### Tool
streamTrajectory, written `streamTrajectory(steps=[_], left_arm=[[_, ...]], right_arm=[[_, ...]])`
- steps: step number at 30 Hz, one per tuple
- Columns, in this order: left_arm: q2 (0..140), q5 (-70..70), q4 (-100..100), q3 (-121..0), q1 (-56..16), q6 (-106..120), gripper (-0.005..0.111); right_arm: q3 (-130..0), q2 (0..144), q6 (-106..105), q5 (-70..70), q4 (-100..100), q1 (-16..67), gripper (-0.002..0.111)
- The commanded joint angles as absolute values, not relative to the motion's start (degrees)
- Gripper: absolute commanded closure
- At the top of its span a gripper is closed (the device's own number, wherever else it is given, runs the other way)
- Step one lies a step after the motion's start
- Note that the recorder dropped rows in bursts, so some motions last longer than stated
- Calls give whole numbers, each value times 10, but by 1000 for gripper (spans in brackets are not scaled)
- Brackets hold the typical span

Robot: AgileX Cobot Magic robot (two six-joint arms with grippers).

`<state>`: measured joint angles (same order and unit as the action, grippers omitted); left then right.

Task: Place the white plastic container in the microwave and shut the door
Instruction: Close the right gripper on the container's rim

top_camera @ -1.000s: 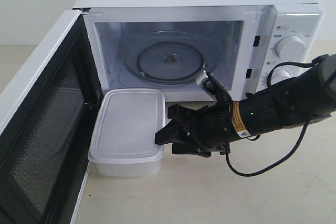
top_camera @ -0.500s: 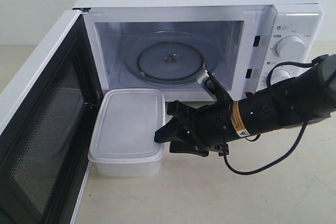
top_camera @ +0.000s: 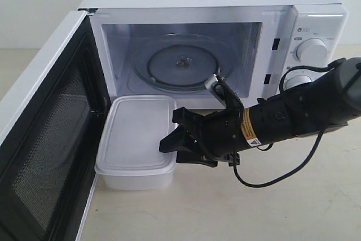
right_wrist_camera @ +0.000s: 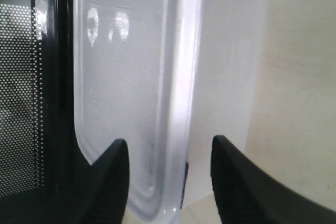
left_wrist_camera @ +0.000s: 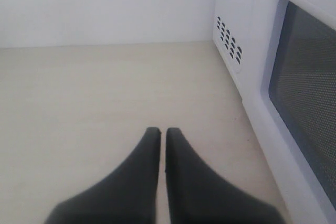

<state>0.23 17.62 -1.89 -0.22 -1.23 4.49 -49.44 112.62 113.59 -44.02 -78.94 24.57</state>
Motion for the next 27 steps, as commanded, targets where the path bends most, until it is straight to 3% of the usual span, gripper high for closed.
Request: streamTrajectory(steps=[1, 15, 17, 18, 20, 27], left_arm=[[0, 176, -21, 0, -10, 46, 102], [0, 176, -21, 0, -10, 46, 102], [0, 176, -21, 0, -10, 46, 102], [0, 176, -21, 0, -10, 46, 102], [0, 176, -21, 0, -10, 46, 102], [0, 176, -21, 0, -10, 46, 102]], right_arm=[[-507, 1126, 1141, -438, -786, 247, 65], [-510, 1126, 1169, -417, -808, 247, 67], [-510, 1126, 1176, -417, -815, 247, 75], [-510, 1126, 1181, -417, -820, 247, 92], [-510, 1126, 1177, -417, -831, 247, 108], [-510, 1126, 1163, -427, -833, 245, 108]])
